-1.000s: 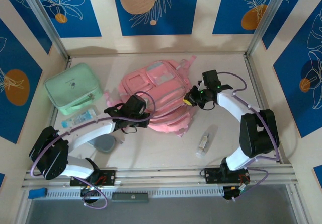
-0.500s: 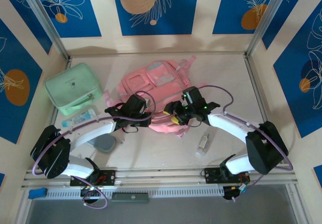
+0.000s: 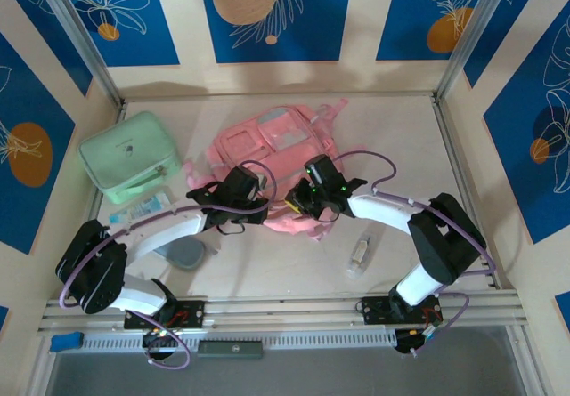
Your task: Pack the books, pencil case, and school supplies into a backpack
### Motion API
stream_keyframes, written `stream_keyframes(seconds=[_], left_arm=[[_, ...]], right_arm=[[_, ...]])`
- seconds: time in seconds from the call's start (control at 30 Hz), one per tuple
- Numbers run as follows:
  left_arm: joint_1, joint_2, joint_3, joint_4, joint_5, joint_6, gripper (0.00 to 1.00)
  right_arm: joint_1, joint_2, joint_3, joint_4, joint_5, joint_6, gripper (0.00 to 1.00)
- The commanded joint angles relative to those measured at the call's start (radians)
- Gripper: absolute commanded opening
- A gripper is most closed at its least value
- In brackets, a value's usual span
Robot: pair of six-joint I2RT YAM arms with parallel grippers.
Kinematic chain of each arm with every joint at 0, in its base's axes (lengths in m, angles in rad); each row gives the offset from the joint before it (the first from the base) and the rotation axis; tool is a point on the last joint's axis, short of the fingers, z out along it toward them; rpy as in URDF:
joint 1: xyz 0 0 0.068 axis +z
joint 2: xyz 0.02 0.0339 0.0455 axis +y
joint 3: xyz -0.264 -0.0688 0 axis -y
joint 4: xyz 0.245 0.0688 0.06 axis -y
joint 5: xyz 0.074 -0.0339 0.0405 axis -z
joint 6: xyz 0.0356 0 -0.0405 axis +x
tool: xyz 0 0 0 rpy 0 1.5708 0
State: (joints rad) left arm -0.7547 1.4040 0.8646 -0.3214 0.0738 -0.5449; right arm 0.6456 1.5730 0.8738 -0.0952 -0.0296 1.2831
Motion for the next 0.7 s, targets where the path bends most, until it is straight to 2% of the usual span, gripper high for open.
stream_keyframes(seconds=[0.0, 0.1, 0.2, 0.33, 0.5, 0.67], left_arm=[[-0.001, -0.015, 0.024, -0.035, -0.012, 0.044, 0.00], [0.003, -0.014, 0.039, -0.083, -0.089, 0.072, 0.00], [0.043, 0.004, 0.061, -0.129, -0.148, 0.085, 0.00], [0.131, 0.019, 0.059, -0.087, -0.120, 0.085, 0.00], [0.196, 0.091, 0.096, -0.056, -0.100, 0.090, 0.00], [0.206, 0.113, 0.103, 0.009, -0.038, 0.093, 0.00]], right_arm=[[-0.043, -0.022, 0.025, -0.026, 0.099, -0.067, 0.06], [-0.086, -0.060, 0.019, -0.061, 0.073, -0.108, 0.00], [-0.129, -0.094, 0.009, -0.085, 0.022, -0.140, 0.00], [-0.174, -0.132, -0.006, -0.109, -0.027, -0.174, 0.00], [-0.188, -0.145, -0.003, -0.112, -0.064, -0.174, 0.00], [-0.147, -0.124, 0.004, -0.061, -0.073, -0.146, 0.00]])
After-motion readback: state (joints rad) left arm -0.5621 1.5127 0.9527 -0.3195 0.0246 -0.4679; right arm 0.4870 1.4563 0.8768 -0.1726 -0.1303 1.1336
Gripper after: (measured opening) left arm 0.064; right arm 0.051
